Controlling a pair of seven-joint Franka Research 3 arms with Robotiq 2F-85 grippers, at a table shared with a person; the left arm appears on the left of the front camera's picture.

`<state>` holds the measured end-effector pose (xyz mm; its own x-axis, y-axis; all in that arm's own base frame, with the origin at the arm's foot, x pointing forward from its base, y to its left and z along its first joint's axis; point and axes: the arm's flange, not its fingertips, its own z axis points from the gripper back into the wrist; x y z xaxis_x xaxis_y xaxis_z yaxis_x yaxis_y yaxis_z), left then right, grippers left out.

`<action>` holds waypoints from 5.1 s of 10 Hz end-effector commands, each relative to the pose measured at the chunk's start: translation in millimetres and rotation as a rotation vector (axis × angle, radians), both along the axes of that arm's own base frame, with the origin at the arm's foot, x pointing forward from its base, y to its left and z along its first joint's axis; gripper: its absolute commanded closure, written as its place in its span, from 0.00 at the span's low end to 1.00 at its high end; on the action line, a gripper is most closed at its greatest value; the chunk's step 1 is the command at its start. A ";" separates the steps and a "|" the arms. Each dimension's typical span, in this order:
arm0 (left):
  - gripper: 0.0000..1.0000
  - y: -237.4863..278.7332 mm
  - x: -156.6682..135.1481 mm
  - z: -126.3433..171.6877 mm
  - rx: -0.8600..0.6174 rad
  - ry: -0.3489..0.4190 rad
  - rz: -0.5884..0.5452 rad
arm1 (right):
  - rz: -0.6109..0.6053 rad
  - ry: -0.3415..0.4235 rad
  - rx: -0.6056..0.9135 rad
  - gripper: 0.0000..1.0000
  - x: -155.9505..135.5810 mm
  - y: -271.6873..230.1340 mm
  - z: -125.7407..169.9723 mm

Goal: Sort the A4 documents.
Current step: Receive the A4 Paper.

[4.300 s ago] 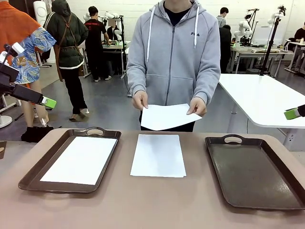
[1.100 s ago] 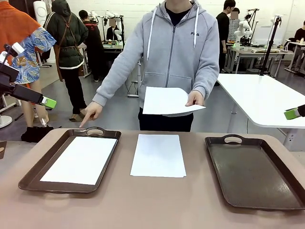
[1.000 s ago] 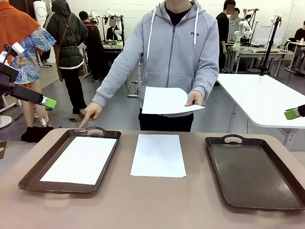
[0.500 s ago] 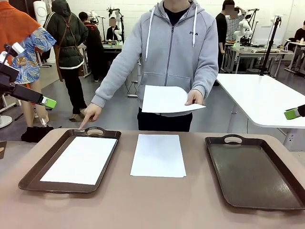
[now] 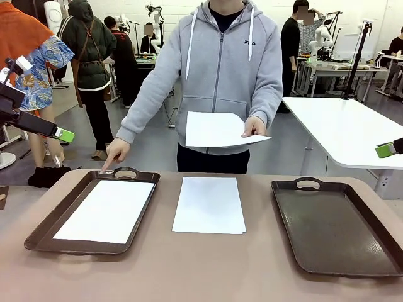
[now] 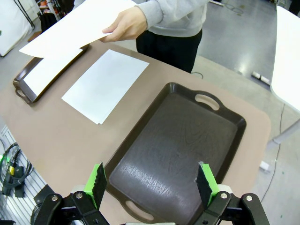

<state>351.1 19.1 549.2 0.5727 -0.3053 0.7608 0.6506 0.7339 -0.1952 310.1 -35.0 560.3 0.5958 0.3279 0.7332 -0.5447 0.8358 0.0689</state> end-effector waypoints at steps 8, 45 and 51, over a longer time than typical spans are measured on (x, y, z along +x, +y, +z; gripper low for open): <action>0.00 -5.2 0.5 21.1 -0.105 -0.031 0.022 | 0.010 0.002 0.010 0.00 0.9 0.6 -1.6; 0.00 -219.8 235.9 -79.4 -0.908 0.997 -0.035 | 0.010 0.002 0.010 0.00 0.9 0.6 -1.6; 0.59 -216.8 234.4 -79.4 -0.928 0.958 -0.039 | 0.010 0.002 0.010 0.00 0.9 0.6 -1.6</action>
